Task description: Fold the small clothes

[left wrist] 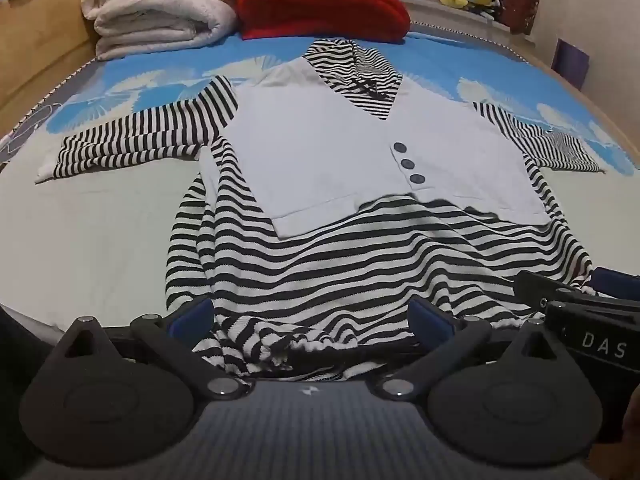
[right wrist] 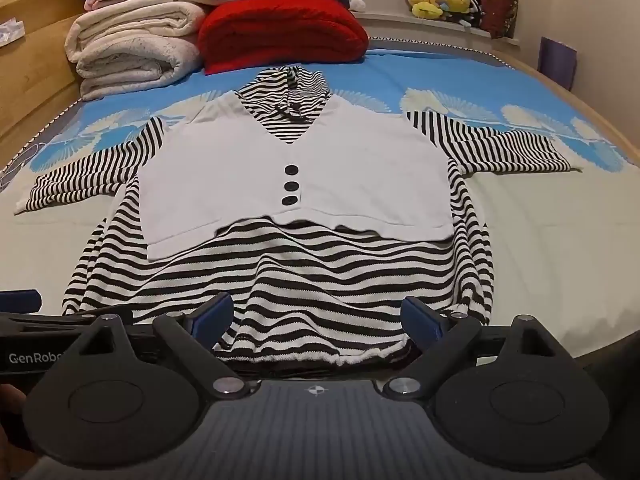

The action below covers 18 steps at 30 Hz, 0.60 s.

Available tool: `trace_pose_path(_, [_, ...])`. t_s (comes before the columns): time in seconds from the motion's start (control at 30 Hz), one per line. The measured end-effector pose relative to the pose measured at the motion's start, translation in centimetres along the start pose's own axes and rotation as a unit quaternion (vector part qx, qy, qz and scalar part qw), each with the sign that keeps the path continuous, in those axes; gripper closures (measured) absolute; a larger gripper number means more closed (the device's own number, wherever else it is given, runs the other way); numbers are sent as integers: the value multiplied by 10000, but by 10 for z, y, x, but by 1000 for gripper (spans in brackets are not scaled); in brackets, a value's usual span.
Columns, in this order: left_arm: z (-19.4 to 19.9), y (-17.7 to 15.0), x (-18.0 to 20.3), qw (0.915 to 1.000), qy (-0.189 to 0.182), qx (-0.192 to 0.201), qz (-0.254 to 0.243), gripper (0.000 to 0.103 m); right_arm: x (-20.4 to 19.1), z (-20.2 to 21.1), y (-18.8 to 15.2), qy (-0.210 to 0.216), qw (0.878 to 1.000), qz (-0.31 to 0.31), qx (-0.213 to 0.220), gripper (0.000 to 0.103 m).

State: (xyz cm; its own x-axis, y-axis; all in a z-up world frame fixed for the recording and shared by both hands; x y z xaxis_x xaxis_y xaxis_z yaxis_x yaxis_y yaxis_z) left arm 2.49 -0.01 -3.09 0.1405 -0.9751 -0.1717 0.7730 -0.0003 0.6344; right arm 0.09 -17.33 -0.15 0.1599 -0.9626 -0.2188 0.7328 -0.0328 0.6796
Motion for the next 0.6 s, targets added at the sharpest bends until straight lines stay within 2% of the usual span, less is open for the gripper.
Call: trace_pose_path(0.6, [5, 2, 1, 10000, -35, 76, 39, 0, 0, 1, 1, -23, 10000, -7, -5, 12])
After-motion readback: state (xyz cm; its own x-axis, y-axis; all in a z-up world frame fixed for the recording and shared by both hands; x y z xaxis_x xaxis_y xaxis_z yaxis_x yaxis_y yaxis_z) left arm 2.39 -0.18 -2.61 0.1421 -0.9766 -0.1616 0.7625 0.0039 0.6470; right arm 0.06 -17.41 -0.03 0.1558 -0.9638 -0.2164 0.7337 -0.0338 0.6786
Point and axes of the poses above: each gripper's, at about its wrist camera, not at the fingertips, and z roughly against the way its jaws point, x to its right, y to its top, the point moved 4 cm from there along -z, roughly the way its jaws point, and after that the axes turned 13 degrees about y, right-handed, at the moved point
